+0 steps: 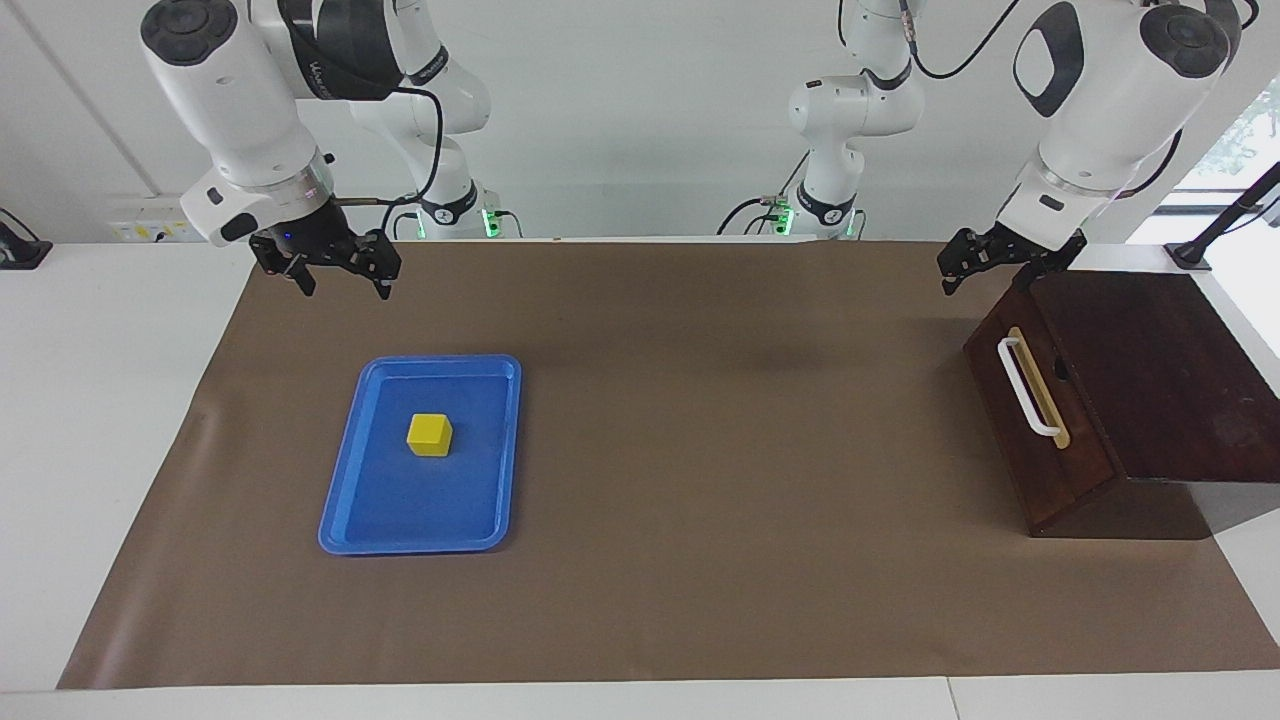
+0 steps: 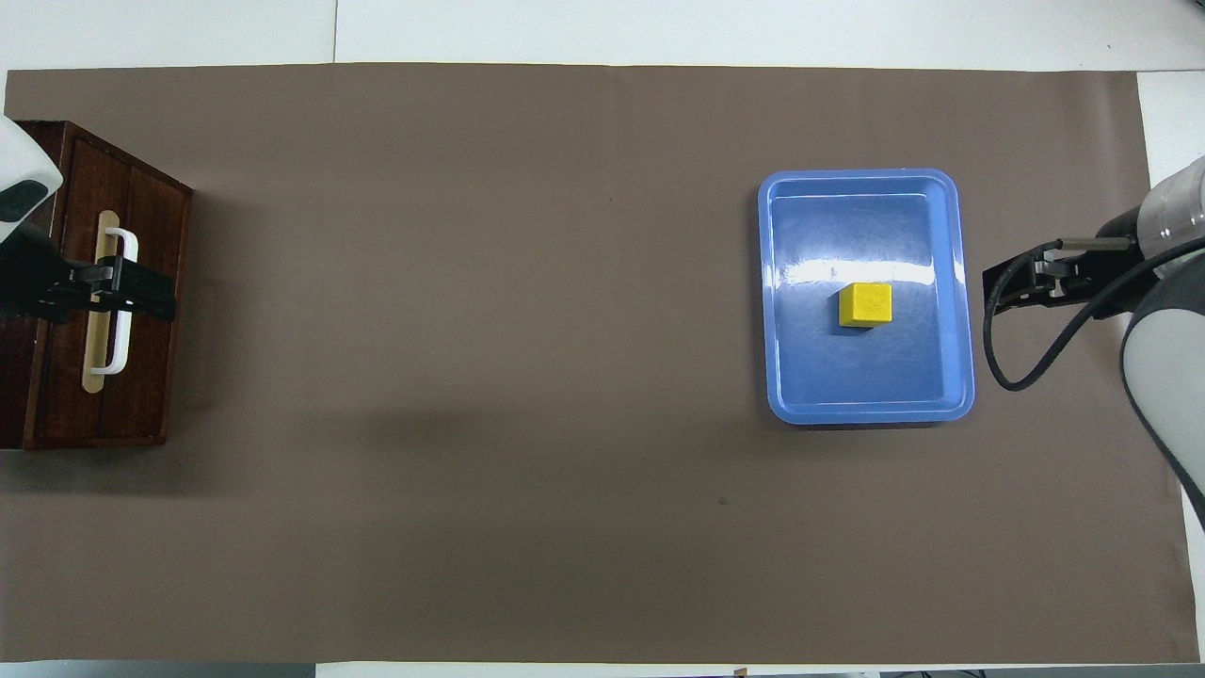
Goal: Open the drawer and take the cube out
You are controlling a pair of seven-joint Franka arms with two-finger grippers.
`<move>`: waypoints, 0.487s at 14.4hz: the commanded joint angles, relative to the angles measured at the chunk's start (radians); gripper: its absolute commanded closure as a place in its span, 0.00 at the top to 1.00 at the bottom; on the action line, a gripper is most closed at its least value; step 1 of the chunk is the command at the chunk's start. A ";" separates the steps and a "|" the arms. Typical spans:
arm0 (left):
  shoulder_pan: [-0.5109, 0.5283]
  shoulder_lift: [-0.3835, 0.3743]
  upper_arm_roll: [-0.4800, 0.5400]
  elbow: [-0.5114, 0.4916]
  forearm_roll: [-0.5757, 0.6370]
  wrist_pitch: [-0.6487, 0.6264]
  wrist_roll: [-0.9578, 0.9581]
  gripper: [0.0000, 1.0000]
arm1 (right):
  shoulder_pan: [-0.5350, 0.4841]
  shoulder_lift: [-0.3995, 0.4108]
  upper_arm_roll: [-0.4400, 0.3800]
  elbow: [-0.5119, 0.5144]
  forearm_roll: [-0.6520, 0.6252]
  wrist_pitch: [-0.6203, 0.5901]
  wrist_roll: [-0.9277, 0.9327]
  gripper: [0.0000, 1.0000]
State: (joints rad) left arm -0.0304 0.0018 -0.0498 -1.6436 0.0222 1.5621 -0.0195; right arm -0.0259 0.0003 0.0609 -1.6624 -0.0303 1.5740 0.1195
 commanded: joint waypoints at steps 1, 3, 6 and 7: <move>0.001 -0.019 0.008 -0.018 -0.011 -0.001 0.010 1.00 | -0.026 -0.006 0.008 -0.013 -0.011 -0.011 -0.012 1.00; 0.001 -0.019 0.008 -0.018 -0.011 -0.004 0.010 1.00 | -0.026 -0.008 0.008 -0.013 0.003 -0.020 -0.012 1.00; -0.006 -0.019 0.007 -0.012 -0.011 -0.005 0.007 1.00 | -0.028 -0.006 0.008 -0.008 0.039 -0.026 -0.011 1.00; -0.006 -0.019 0.007 -0.010 -0.011 -0.007 0.006 1.00 | -0.028 -0.006 0.005 -0.008 0.056 -0.026 -0.006 1.00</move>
State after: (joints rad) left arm -0.0308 0.0013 -0.0488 -1.6436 0.0222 1.5621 -0.0195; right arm -0.0428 0.0003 0.0622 -1.6659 -0.0117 1.5617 0.1194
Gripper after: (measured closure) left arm 0.000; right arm 0.000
